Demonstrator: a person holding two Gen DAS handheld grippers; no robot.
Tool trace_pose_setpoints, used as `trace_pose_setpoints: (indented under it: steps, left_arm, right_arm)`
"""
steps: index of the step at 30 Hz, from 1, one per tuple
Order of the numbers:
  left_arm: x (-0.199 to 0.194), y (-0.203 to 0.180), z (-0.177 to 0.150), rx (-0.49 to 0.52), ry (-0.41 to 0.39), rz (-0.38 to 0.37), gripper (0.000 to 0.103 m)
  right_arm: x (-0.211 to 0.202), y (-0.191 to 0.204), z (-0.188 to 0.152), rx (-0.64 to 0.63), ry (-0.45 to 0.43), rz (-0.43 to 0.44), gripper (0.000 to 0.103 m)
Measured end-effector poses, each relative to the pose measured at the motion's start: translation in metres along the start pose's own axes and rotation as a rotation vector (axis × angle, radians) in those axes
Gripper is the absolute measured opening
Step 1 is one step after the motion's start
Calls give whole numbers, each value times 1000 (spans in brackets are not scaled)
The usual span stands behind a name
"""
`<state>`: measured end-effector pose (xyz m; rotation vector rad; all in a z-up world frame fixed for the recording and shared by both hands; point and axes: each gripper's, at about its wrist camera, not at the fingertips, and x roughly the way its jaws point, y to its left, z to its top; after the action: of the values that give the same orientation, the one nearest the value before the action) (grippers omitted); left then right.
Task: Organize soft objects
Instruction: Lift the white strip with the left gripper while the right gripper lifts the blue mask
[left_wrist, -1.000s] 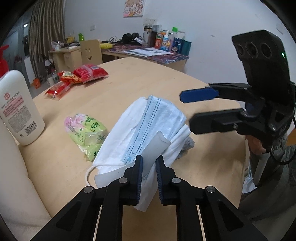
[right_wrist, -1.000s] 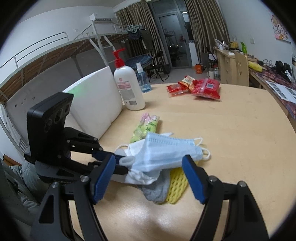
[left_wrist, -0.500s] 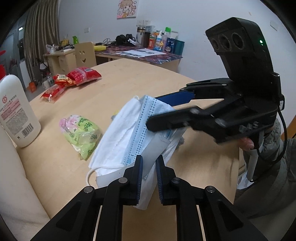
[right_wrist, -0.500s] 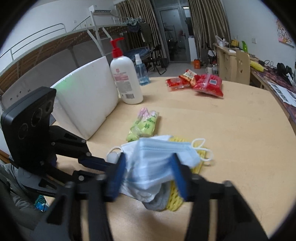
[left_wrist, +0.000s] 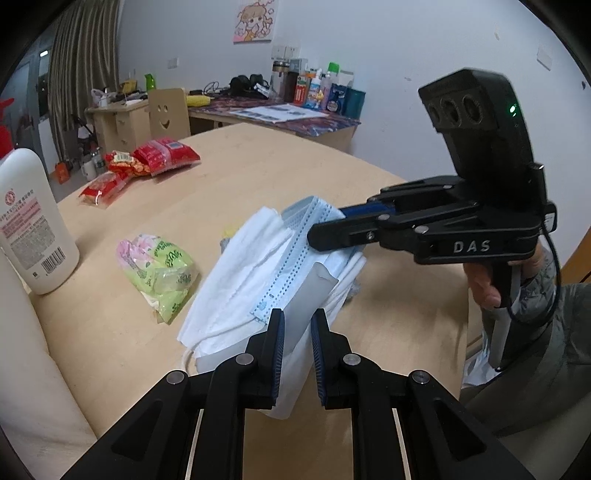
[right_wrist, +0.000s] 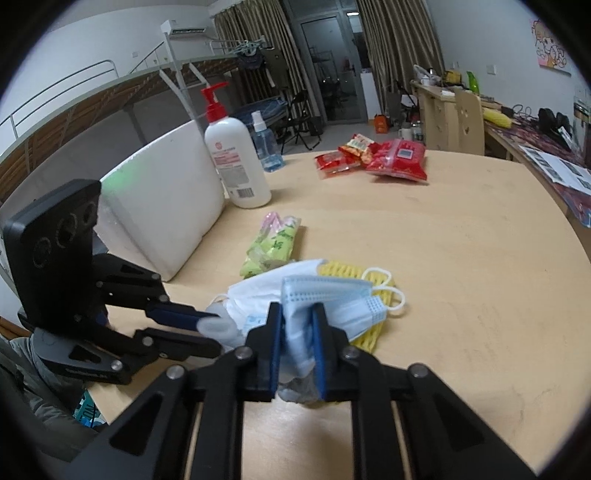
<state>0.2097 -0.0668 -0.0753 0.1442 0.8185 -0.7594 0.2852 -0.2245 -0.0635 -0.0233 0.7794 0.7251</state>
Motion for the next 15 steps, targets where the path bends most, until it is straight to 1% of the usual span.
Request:
trace_pose_setpoints:
  steps: [4, 9, 10, 11, 15]
  left_arm:
    - [-4, -2, 2, 2, -19, -13, 15]
    - [1, -1, 1, -9, -1, 7, 15]
    - [0, -2, 1, -10, -8, 14, 14]
    - [-1, -2, 1, -8, -17, 20, 9]
    - [-16, -3, 3, -9, -78, 52, 8]
  right_arm:
    - [3, 2, -1, 0, 4, -5, 18]
    - [0, 3, -2, 3, -1, -1, 18]
    - [-1, 1, -3, 7, -2, -1, 18]
    - [-2, 1, -3, 11, -4, 0, 18]
    - [-15, -1, -3, 33, -50, 0, 16]
